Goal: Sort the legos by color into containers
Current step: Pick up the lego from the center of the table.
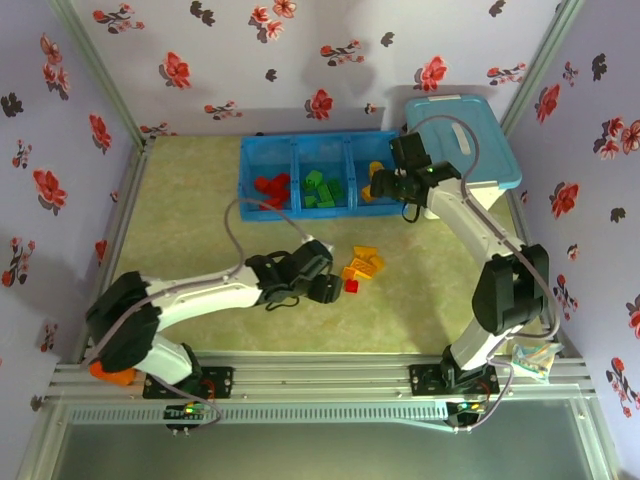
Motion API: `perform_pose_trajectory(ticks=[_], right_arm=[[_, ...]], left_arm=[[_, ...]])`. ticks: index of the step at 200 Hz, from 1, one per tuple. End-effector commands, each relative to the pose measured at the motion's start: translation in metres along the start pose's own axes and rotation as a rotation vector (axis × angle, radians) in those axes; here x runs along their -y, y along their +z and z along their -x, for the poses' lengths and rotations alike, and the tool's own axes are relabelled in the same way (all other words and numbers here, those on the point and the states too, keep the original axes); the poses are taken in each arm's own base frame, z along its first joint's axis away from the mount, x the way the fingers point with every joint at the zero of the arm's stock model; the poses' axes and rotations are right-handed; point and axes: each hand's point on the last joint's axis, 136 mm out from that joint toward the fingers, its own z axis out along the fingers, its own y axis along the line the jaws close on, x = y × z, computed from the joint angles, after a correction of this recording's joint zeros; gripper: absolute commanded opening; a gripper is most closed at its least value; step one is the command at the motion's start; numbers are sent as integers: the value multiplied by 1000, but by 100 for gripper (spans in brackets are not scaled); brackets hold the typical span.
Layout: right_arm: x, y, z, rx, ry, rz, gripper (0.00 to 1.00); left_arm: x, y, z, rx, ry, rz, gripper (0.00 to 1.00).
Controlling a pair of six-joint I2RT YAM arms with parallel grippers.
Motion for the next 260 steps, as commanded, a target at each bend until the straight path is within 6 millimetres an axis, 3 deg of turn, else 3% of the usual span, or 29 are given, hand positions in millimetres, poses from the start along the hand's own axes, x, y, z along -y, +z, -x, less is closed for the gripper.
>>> perform_pose_trajectory(ticks=[1,65,155,220,237,260], right_arm=[[0,-5,-9,19,22,19,81],[10,-3,-31,13,38,16,81],[21,-10,-42,34,61,7,80],[25,-13,-47,40,80,12,80],[26,-15,-49,42,83,14,80],[27,-15,-52,42,88,14,80]], left_arm=[[11,12,1,-23,-12,35,70],[35,47,0,-102,14,64,68],[40,81,-1,-196,52,142,59],[35,87,-3,-205,65,180,38],[33,83,0,-195,70,191,31],[30,74,5,-178,80,203,29]])
